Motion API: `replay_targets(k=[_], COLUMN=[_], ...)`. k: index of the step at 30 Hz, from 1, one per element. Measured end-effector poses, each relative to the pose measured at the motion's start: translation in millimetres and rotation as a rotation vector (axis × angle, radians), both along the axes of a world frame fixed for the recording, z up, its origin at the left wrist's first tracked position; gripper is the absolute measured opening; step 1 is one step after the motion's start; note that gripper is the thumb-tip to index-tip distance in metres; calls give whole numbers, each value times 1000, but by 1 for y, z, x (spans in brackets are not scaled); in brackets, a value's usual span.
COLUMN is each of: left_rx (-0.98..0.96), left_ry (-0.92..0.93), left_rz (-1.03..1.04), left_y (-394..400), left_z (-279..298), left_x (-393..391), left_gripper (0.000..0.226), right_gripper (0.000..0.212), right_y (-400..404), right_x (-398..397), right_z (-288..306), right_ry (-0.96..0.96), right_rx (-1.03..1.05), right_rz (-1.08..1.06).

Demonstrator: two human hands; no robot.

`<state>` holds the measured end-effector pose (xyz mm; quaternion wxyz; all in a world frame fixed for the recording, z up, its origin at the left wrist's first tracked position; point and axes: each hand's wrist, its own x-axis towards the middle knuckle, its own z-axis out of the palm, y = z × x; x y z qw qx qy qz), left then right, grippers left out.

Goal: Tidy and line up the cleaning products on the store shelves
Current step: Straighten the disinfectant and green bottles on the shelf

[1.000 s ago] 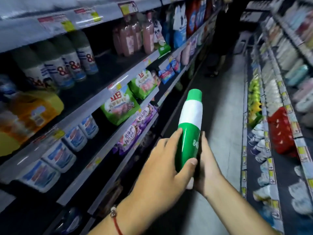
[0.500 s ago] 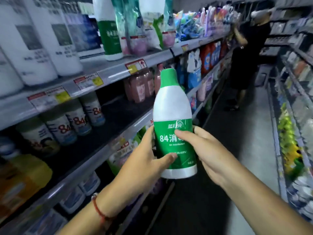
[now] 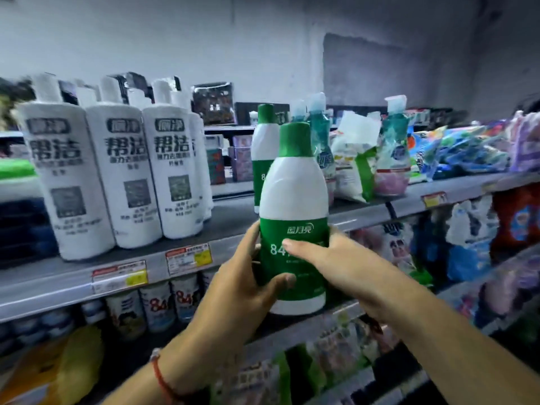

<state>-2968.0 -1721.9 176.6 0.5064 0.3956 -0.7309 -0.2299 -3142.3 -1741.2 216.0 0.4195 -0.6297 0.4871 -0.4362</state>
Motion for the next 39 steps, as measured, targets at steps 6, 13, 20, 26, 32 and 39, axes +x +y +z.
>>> replay_targets(k=[6,13,20,26,32,39], left_rx=[-160,-242,-64,-24,-18,101], left_ry=[-77,-387,-382,-396,-439,-609], left_rz=[323,646,670,729,861,965], left_y=[-40,-94,-129,-149,-160,-162], left_z=[41,72,58,52,46,59], left_x=[25,37,31,34,25,22], left_gripper=[88,102,107,114,114,107], right_gripper=[34,31,32,61,83,90], right_y=[-61,-132,-179,-193,-205,-204], right_x=[24,67,94,91,86,83], right_z=[63,69,38,14,6,10], right_ry=[107,64,43,117,194,244], right_rx=[-202,-375,-453,-581,-602,-623], right_rz=[184,139,65,81,62,111])
